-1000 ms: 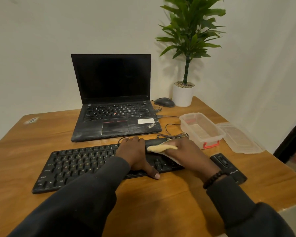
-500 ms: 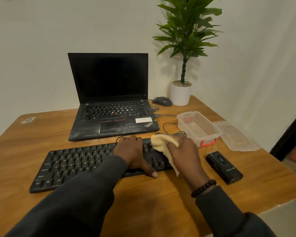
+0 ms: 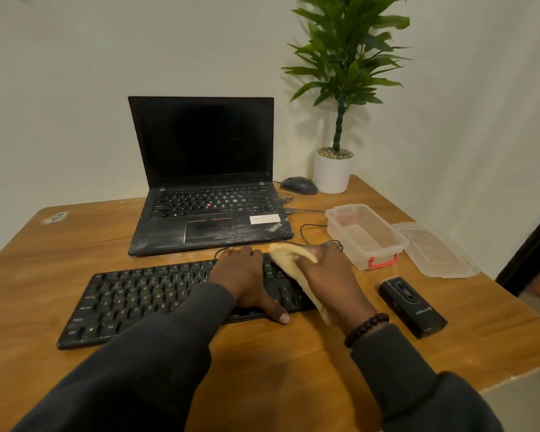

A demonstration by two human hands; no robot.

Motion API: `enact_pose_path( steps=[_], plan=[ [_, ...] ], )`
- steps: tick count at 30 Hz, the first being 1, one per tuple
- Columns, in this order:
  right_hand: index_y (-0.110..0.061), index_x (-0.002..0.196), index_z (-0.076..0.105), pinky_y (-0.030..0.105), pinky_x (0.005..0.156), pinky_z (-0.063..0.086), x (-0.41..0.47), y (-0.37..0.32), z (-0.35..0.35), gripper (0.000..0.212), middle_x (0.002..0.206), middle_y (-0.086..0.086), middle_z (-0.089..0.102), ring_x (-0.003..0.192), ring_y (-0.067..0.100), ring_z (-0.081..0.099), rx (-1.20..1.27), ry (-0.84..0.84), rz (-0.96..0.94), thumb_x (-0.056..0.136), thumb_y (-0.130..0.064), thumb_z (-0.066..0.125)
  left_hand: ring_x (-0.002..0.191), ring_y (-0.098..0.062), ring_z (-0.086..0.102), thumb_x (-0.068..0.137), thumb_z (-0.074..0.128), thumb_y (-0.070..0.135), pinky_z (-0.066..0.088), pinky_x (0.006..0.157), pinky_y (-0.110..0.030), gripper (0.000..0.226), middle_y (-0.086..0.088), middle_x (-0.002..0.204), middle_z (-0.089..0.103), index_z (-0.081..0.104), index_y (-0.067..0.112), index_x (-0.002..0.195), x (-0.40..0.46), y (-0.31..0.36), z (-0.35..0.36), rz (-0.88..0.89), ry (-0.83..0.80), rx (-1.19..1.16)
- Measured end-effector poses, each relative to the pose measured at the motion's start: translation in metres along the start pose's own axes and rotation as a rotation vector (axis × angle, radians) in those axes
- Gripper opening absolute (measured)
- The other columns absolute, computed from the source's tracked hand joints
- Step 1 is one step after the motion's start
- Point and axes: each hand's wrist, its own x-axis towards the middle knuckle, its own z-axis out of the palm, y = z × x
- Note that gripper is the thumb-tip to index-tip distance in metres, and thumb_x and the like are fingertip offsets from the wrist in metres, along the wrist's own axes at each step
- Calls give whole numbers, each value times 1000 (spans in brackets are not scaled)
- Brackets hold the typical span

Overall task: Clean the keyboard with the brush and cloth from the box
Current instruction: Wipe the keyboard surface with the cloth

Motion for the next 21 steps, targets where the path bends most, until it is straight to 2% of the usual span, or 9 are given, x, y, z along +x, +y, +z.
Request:
enact_pose_path(
  steps=[3, 4, 9, 11, 13, 15, 17, 18, 21],
  plan=[
    [-17, 126, 63, 32, 76, 54, 14, -4, -13, 32, 106, 4, 67, 92, 19, 63, -276, 411, -40, 97, -24, 53, 136, -28, 36, 53, 75, 81, 26, 117, -43, 125, -8, 149, 39, 31, 13, 149, 0, -2, 1, 3, -2, -15],
    [-17, 125, 64, 30, 73, 52, 16, -5, -13, 31, 106, 4, 64, 92, 20, 62, -391, 459, -91, 97, -24, 54, 137, -29, 35, 53, 74, 81, 25, 118, -44, 127, -9, 151, 37, 30, 13, 150, 0, -2, 1, 4, -4, -12],
    [-14, 110, 65, 30, 70, 46, 3, -7, 30, 20, 107, 5, 58, 92, 21, 61, -808, 150, -208, 96, -23, 53, 138, -28, 35, 53, 75, 81, 24, 119, -43, 127, -9, 151, 38, 30, 12, 149, 2, -1, 3, 6, 4, 4],
    [-13, 103, 66, 30, 68, 48, 5, -9, 40, 19, 101, 5, 63, 87, 21, 62, -713, 70, -180, 95, -25, 53, 135, -28, 38, 52, 76, 80, 25, 118, -43, 123, -8, 148, 41, 34, 13, 146, 3, -3, 4, 12, 11, -7],
    [-12, 104, 68, 28, 61, 47, 12, -10, 31, 22, 92, 4, 67, 80, 19, 63, -407, 13, -43, 93, -27, 56, 133, -27, 39, 52, 76, 80, 26, 116, -42, 121, -8, 146, 42, 35, 13, 145, 3, -2, 4, 16, 8, -8],
    [-13, 108, 69, 28, 58, 48, 19, -10, 11, 25, 86, 3, 68, 75, 18, 63, -140, 122, 56, 91, -26, 58, 133, -28, 39, 52, 74, 81, 27, 116, -42, 123, -9, 146, 42, 35, 13, 146, 2, -2, 3, 17, 14, -3],
    [-15, 111, 69, 31, 67, 51, 27, -8, -2, 26, 90, 3, 68, 82, 21, 63, -286, 274, 10, 92, -28, 59, 134, -28, 39, 51, 74, 82, 27, 116, -42, 125, -8, 147, 41, 34, 12, 146, 2, -3, 3, 15, 15, -7],
    [-17, 112, 69, 31, 69, 51, 28, -8, -2, 25, 91, 3, 69, 84, 21, 63, -396, 276, -24, 92, -29, 59, 134, -28, 39, 51, 75, 82, 28, 116, -42, 125, -8, 147, 41, 34, 12, 146, 2, -3, 3, 15, 12, -13],
    [-18, 99, 70, 29, 65, 49, 28, -9, 14, 19, 86, 2, 67, 81, 20, 63, -627, 134, -87, 91, -31, 61, 134, -28, 39, 49, 78, 79, 27, 117, -43, 127, -10, 148, 42, 32, 11, 146, 2, -4, 3, 18, 23, -65]
  ],
)
